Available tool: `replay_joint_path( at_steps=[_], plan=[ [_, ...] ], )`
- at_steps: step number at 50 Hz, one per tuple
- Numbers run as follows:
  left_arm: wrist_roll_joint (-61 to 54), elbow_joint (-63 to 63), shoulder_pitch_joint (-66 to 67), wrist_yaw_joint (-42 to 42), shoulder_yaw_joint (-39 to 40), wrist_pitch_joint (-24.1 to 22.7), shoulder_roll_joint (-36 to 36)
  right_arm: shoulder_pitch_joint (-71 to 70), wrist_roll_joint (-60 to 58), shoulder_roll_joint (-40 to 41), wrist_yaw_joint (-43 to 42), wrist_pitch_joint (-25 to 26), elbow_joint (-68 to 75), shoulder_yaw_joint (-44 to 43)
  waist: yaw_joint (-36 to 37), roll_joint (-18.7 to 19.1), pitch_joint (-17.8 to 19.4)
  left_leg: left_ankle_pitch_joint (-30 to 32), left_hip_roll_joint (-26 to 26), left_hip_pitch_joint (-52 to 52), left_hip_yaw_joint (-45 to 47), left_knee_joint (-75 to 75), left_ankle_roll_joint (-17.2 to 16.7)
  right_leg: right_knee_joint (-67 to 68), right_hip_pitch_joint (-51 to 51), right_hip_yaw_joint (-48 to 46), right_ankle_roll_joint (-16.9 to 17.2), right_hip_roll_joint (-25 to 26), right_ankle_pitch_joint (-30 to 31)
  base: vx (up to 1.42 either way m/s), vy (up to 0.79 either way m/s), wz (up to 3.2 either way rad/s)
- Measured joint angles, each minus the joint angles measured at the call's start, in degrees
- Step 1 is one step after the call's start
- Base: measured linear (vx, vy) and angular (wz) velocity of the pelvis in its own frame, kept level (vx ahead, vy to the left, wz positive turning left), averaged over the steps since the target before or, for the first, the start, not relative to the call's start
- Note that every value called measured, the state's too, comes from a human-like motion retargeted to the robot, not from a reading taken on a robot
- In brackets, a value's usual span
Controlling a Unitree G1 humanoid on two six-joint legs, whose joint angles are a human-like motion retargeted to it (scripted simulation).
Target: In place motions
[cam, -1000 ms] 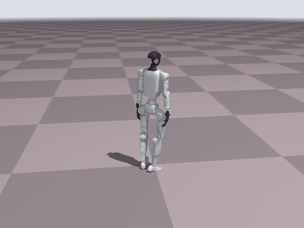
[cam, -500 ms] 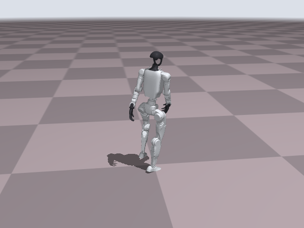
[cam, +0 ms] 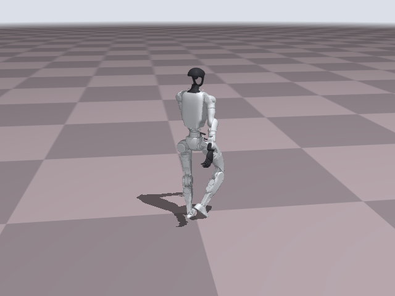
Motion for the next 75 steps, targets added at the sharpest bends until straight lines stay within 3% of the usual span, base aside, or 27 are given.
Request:
replay_joint_path(
  at_steps=[6, 9, 11, 13, 15, 20, 23, 28, 32, 35, 37, 38, 40, 45, 47, 50, 55, 57, 58, 60, 62, 63, 65, 67, 70, 72, 75],
  plan=[
    [0.4, 4.3, 9.0, -1.5, 2.7, 0.5, -0.7, -4.2, 3.2, 3.0, -2.2, -3.0, 0.0, 6.5, 2.5, -1.0, -2.0, -2.1, -0.8, 1.9, 1.8, 1.3, -1.5, -29.9, 16.9, 2.6, 3.9, 5.1, 3.1, 0.08, -0.05, -0.48],
    [0.2, 9.1, 17.6, 0.8, 6.3, 0.6, 0.0, -10.6, 1.7, 7.2, -5.0, -3.8, 0.0, 14.7, 3.1, -2.6, -2.4, -2.9, -1.7, 2.1, 3.4, 6.8, -2.1, -46.9, 27.5, 2.2, 3.6, 6.0, -6.2, 0.10, -0.03, -0.51],
    [0.1, 13.0, 22.8, 3.9, 10.0, 1.0, 0.9, -15.5, -0.4, 10.5, -4.2, -5.0, -2.7, 19.5, 5.4, -4.6, -2.5, 0.7, -0.5, -0.2, 8.5, 15.0, -3.3, -54.1, 29.8, 5.0, 2.8, 4.2, -6.0, -0.09, -0.10, -1.07],
    [0.1, 17.9, 25.2, 6.6, 14.5, 1.6, 2.6, -20.2, -1.8, 13.4, 2.2, -6.1, -11.3, 22.8, 6.9, -6.3, -1.7, 8.6, 4.1, -9.7, 9.4, 31.9, -5.0, -58.1, 29.7, 6.2, 3.7, 2.3, -3.9, -0.48, -0.19, -0.35],
    [-1.3, 20.9, 27.9, 9.0, 17.9, 1.9, 4.6, -23.9, -1.1, 15.3, 8.6, -8.3, -22.8, 25.1, 8.1, -5.7, -1.2, 12.1, 7.8, -23.1, 4.7, 48.6, -1.0, -60.2, 27.9, 5.6, 4.6, 2.7, -2.3, -0.55, -0.30, 0.23],
    [-4.0, 20.9, 37.6, 7.1, 21.4, 7.7, 7.8, -32.6, -4.4, 17.0, 14.9, -15.1, -37.8, 26.2, 15.2, -7.6, 0.5, 3.7, 13.2, -36.8, 5.3, 69.2, 1.4, -59.8, 25.3, 9.4, 2.7, 2.7, -0.6, -0.13, -0.11, -0.58],
    [-4.6, 20.9, 40.0, 9.5, 24.9, 5.6, 7.3, -35.1, -4.3, 17.6, 10.3, -15.2, -38.3, 29.3, 14.2, -8.3, 1.6, 2.7, 12.3, -37.2, 5.2, 70.7, 1.4, -59.3, 26.0, 8.6, 2.2, 2.0, -0.7, -0.03, 0.02, 0.17],
    [-6.0, 20.9, 37.9, 9.9, 23.3, 5.5, 7.3, -30.2, -7.9, 16.7, 10.5, -16.3, -35.9, 28.7, 11.7, -6.9, -1.0, 3.6, 9.4, -30.0, 5.4, 60.5, -1.3, -59.8, 27.4, 5.7, 2.6, 2.8, -2.5, 0.14, 0.03, 0.51],
    [-4.8, 20.9, 31.3, 8.7, 16.3, 6.7, 6.9, -19.6, -11.8, 15.1, 10.4, -13.7, -27.7, 23.9, 9.3, -7.0, -4.1, 5.2, 2.4, -15.5, 3.9, 36.4, -3.4, -57.4, 28.5, 2.2, 3.1, 2.9, -5.7, 0.34, -0.01, 0.72],
    [-4.9, 20.3, 22.9, 5.7, 13.0, 6.0, 4.7, -12.3, -12.2, 12.9, 11.6, -9.8, -18.8, 16.9, 8.2, -5.6, -3.3, -4.1, -2.3, -2.0, 2.7, 14.6, -3.3, -51.3, 28.6, 0.6, 2.4, 4.5, -8.5, 0.21, 0.01, -0.02],
    [-5.6, 16.7, 18.3, 3.4, 12.6, 5.4, 1.4, -8.1, -11.3, 9.9, 11.4, -9.1, -12.2, 10.9, 9.4, -4.8, -3.4, -3.0, -0.8, 0.4, 5.1, 6.5, -2.6, -42.9, 24.7, 2.8, 2.6, 4.9, -3.9, 0.13, 0.04, 0.82],
    [-6.5, 14.8, 15.5, 2.0, 11.5, 5.2, 0.3, -6.0, -10.3, 8.4, 10.9, -8.6, -9.8, 7.6, 0.2, -3.3, -4.5, -3.3, -0.4, 0.6, -4.3, 4.6, -3.1, -36.6, 22.1, -5.5, 4.2, 3.4, 0.4, -0.08, 0.02, 3.35],
    [-7.8, 10.7, 9.5, -1.1, 11.8, 4.8, -1.5, -4.1, -5.9, 4.6, 8.1, -7.7, -4.1, 3.8, 0.1, -1.2, -3.3, -1.3, -0.4, -0.9, -4.0, 1.1, -1.4, -20.4, 11.1, -4.2, 3.2, 2.6, 8.7, -0.27, 0.04, 1.00],
    [-9.5, 0.8, -3.0, -6.1, 8.3, 2.9, -2.0, 2.6, 9.4, -2.6, 0.7, -2.1, 0.0, -3.0, -4.5, -0.4, 1.9, 0.1, -0.7, -1.5, -5.4, 0.1, -0.2, -0.5, -2.0, -1.6, 1.6, -2.7, 3.7, -0.24, 0.09, 0.20],
    [-7.8, -0.6, -4.4, -4.8, 7.2, 2.2, -1.9, 5.3, 13.5, -3.6, -2.1, -1.5, 0.0, -4.4, -5.4, 0.0, 1.4, 0.3, -0.4, -1.8, -5.8, 0.3, -0.2, 0.7, -2.7, -2.1, 1.1, -2.7, 2.6, 0.07, 0.00, 0.02],
    [-7.2, -1.6, -3.2, -1.4, 5.4, 0.2, -2.5, 8.1, 15.3, -3.5, -6.9, -6.4, 0.0, -6.1, -3.6, 0.2, -0.5, 0.2, 0.1, -1.5, -5.4, 0.0, -0.5, -2.6, -0.8, -0.8, 2.8, -0.3, 2.6, 0.18, -0.09, -0.26],
    [-3.5, -0.9, 4.6, -3.8, 5.5, 1.0, -1.7, 4.8, 11.9, -1.0, -6.5, -5.8, 0.0, -1.2, -0.7, -0.7, -3.5, -2.3, 0.0, -0.7, -2.3, 2.0, -1.5, -22.6, 11.6, -0.9, 4.7, 3.3, 3.9, 0.09, -0.07, -0.48],
    [-0.7, 1.1, 10.1, -2.1, 7.4, 1.2, -0.7, 0.8, 10.8, 0.7, -5.9, -5.1, 0.0, 4.0, -0.1, -1.4, -3.8, -3.3, 0.0, -1.2, -1.4, 6.7, -2.4, -34.9, 19.4, -3.4, 4.4, 4.2, -0.3, 0.11, -0.02, -0.45],
    [0.0, 2.4, 13.4, -0.6, 8.8, 1.1, -0.1, -1.7, 10.3, 1.9, -6.8, -4.9, 0.0, 7.6, 0.1, -1.6, -3.6, -3.0, 0.8, -1.6, -0.2, 10.7, -3.2, -39.9, 23.1, -4.5, 3.6, 5.0, -5.4, 0.08, 0.00, -0.56],
    [0.8, 5.6, 19.6, 2.5, 12.2, 1.2, 0.9, -8.4, 8.9, 4.9, -8.9, -5.3, 0.0, 14.8, 1.2, -3.6, -4.0, 2.5, 4.1, -5.4, 5.1, 25.0, -6.2, -48.2, 26.2, -3.6, 1.2, 4.1, -10.4, -0.06, -0.01, -0.83],
    [1.2, 9.5, 24.3, 5.0, 15.9, 2.3, 2.4, -17.1, 5.6, 8.4, -5.7, -6.9, -1.3, 18.5, 5.7, -4.2, -4.1, 11.0, 11.3, -19.0, 3.2, 47.7, -7.5, -52.8, 25.8, 0.2, 1.3, 4.4, -8.6, -0.24, -0.11, -1.26],
    [0.5, 11.8, 26.4, 6.4, 16.8, 2.6, 3.1, -20.0, 4.0, 9.8, -2.4, -7.4, -5.0, 19.3, 8.0, -4.3, -2.9, 11.6, 12.1, -25.4, 0.3, 56.3, -5.2, -53.1, 25.7, 1.4, 1.8, 4.1, -7.7, -0.31, -0.19, -0.78],
    [-1.5, 17.3, 28.4, 8.4, 20.0, 3.4, 4.5, -26.9, 1.5, 12.2, 5.6, -7.9, -15.1, 20.7, 8.6, -3.1, 1.1, 7.8, 14.7, -36.4, -6.0, 71.6, -3.7, -53.0, 25.3, 0.7, 1.9, 4.1, -5.6, -0.47, -0.17, -0.46],
    [-2.4, 20.9, 30.9, 8.6, 23.8, 5.6, 5.5, -32.6, -0.7, 14.0, 9.5, -9.0, -25.8, 21.4, 15.4, -5.1, 4.9, 5.0, 18.8, -43.3, -3.7, 80.6, -3.5, -53.8, 24.8, 6.5, 0.3, 3.6, -4.4, -0.55, 0.02, -1.87],
    [-3.2, 20.9, 37.0, 9.8, 26.4, 7.7, 6.6, -39.6, -1.1, 14.9, 7.5, -13.1, -37.0, 22.9, 19.7, -9.1, 7.9, 2.8, 15.9, -51.6, -2.7, 87.0, -4.4, -53.4, 23.7, 10.1, -0.2, -0.3, -3.6, -0.18, 0.03, -0.89],
    [-1.9, 20.9, 41.7, 10.1, 28.5, 5.7, 7.5, -41.3, -0.5, 15.1, 5.6, -15.3, -41.3, 24.8, 20.8, -10.5, 6.6, 3.3, 12.4, -54.9, -3.0, 86.7, -5.8, -53.5, 23.5, 10.5, 0.1, -1.9, -3.4, 0.33, 0.02, -0.04],
    [-2.3, 20.9, 45.2, 10.4, 31.5, 5.8, 8.7, -41.9, -3.4, 14.6, 6.0, -16.4, -45.4, 26.1, 20.2, -11.0, 3.1, 2.7, 12.7, -54.9, -1.6, 83.5, -6.2, -54.6, 23.0, 9.2, -0.3, -1.7, -3.4, 0.21, 0.04, 0.44]
  ],
)
